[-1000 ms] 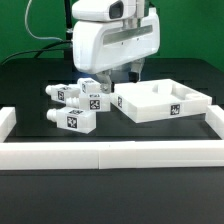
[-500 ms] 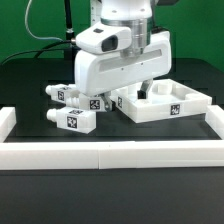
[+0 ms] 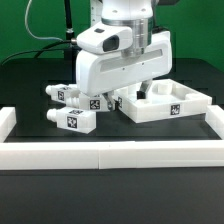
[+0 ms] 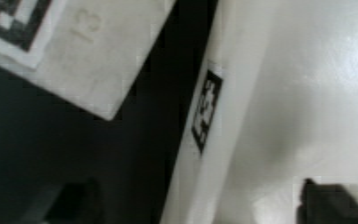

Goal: Assemble one leg

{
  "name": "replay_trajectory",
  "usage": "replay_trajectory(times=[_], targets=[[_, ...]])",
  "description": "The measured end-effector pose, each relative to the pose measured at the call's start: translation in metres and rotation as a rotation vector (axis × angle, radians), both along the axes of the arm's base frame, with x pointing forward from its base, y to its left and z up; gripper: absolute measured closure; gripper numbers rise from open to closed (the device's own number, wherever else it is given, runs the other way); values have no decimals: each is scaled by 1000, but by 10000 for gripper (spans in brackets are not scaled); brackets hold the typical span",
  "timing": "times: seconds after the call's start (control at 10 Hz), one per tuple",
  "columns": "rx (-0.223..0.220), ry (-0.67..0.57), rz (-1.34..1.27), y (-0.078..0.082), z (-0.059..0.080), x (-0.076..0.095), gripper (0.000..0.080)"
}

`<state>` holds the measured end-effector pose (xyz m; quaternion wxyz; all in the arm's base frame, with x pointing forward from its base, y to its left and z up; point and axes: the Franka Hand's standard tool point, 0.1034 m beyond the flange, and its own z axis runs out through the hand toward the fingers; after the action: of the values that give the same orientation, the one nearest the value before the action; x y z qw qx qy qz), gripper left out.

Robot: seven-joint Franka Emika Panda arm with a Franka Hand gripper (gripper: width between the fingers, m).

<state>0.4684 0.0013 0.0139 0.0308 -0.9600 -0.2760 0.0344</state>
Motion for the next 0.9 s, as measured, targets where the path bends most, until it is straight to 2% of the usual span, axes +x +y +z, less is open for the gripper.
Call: replay_trajectory(times=[0.2,0.3,0.4,0.7,0.9], targets=[[0,0,0,0,0,0,559],[0,0,0,0,0,0,559],[0,-2,2,0,0,1,725],[9,11,-197,2,0,-3,744],[19,51,-334,1,7,-1,744]])
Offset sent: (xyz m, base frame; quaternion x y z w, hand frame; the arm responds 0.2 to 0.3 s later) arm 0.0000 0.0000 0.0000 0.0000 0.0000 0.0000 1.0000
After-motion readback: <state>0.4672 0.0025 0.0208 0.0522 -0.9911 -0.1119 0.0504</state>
